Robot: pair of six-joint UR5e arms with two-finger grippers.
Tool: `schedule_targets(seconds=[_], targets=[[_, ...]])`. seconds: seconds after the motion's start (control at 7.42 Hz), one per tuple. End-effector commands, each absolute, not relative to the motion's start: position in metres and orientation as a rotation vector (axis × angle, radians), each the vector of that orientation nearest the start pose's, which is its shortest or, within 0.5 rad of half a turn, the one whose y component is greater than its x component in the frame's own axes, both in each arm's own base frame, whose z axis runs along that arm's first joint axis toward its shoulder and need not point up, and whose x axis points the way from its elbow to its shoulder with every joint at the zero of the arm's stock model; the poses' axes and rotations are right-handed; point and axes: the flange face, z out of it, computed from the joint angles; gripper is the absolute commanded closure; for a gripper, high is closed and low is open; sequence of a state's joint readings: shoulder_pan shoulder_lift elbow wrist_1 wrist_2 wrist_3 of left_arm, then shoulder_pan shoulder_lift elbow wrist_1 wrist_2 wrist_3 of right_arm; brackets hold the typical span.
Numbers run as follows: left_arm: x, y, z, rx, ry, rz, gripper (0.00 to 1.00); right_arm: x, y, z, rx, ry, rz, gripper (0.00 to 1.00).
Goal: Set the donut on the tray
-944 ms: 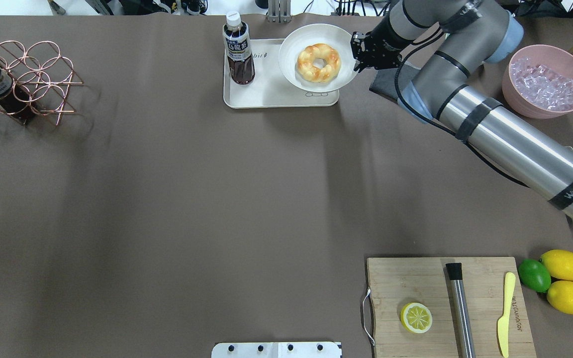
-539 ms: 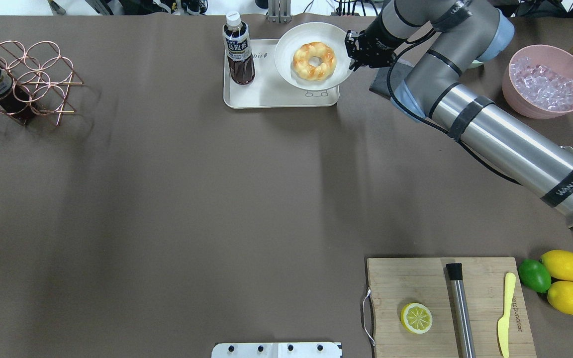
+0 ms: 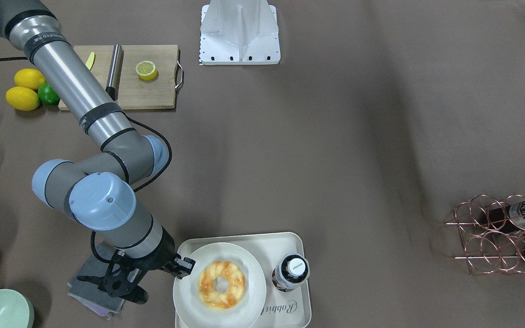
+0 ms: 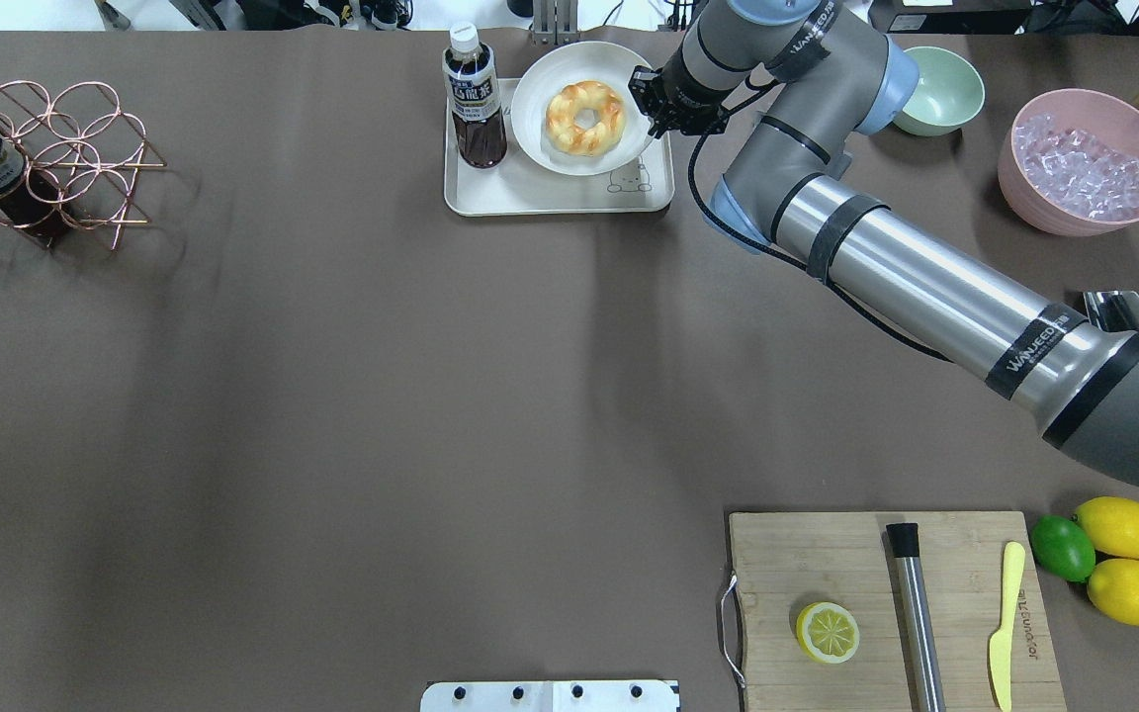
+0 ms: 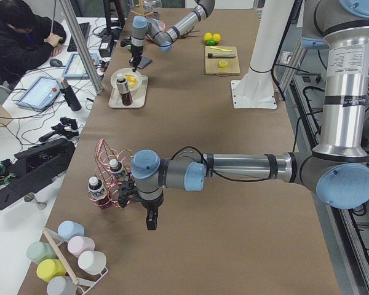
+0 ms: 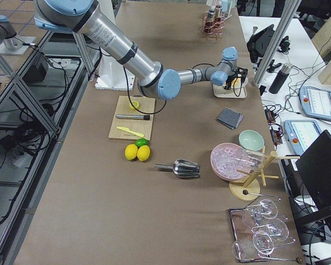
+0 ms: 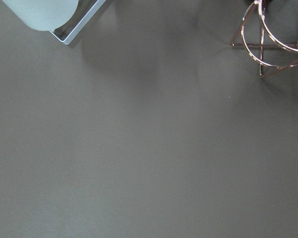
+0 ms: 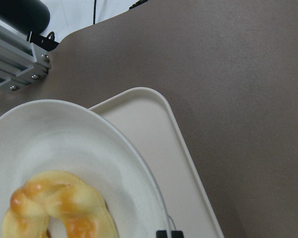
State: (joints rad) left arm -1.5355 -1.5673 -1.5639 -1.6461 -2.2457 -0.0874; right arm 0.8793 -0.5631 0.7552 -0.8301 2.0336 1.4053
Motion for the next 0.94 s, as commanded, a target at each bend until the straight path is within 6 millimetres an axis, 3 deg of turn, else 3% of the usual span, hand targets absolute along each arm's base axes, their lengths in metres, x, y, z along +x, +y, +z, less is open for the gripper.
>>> schedule_targets(seconds=[0.0,0.27,0.54,0.81], targets=[[-0.054,-0.498,0.666,0.016,0.674,-0.026,0.02,-0.506,-0.720,0.288,0.122,-1.038,0.459,0.00],[-0.054,-0.498,0.668,0.014,0.674,-0.026,0.02,-0.493,-0.727,0.288,0.117,-1.045,0.465,0.00],[-0.054,-0.499,0.662,0.024,0.674,-0.022,0.02,-0.434,-0.732,0.308,0.089,-1.085,0.438,0.00],[-0.055,-0.505,0.653,0.042,0.675,-0.018,0.02,-0.352,-0.717,0.336,0.037,-1.155,0.392,0.00]])
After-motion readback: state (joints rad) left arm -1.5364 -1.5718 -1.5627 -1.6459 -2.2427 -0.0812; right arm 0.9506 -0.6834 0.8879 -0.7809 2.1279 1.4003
